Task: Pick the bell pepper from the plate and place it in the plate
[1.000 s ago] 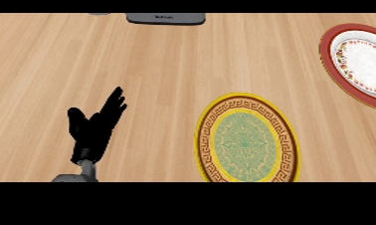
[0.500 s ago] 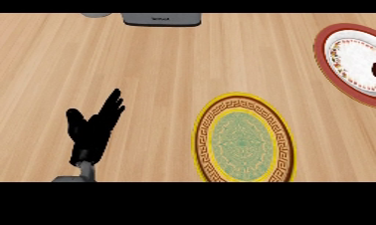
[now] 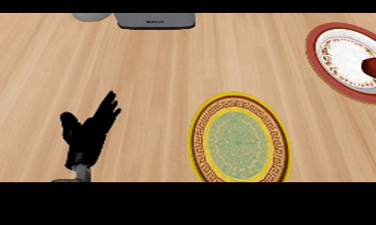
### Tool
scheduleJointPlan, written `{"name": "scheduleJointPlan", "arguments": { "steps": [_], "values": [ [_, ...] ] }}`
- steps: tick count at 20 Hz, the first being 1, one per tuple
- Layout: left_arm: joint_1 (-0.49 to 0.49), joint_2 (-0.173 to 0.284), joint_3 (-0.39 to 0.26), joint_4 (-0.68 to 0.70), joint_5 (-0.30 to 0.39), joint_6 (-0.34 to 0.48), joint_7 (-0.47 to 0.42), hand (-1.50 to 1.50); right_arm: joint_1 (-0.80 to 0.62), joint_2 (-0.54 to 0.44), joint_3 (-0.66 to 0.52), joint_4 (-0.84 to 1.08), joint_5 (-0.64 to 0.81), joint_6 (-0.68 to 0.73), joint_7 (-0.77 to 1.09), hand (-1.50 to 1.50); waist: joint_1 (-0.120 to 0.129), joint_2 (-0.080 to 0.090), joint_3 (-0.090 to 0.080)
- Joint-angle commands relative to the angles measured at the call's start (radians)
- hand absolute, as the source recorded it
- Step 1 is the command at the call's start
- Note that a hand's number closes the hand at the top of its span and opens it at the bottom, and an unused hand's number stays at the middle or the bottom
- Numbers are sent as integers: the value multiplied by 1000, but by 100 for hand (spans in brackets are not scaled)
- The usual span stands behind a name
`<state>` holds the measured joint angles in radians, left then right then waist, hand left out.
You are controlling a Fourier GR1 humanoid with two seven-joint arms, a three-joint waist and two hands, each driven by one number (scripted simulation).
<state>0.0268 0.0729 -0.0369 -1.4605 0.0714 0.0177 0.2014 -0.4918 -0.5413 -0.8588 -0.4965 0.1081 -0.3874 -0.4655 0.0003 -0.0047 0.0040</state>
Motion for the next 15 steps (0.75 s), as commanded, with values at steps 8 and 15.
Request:
{"name": "scheduleJointPlan", "arguments": {
  "steps": [8,15],
  "values": [
    [-37,17,37,50,7,-8,38,0,302,228,180,-464,5,-23,170,-150,-15,1,-6],
    [18,-37,-10,15,-25,16,14,0,483,278,227,-674,-21,-5,231,-150,-5,3,-4]
  ]
}}
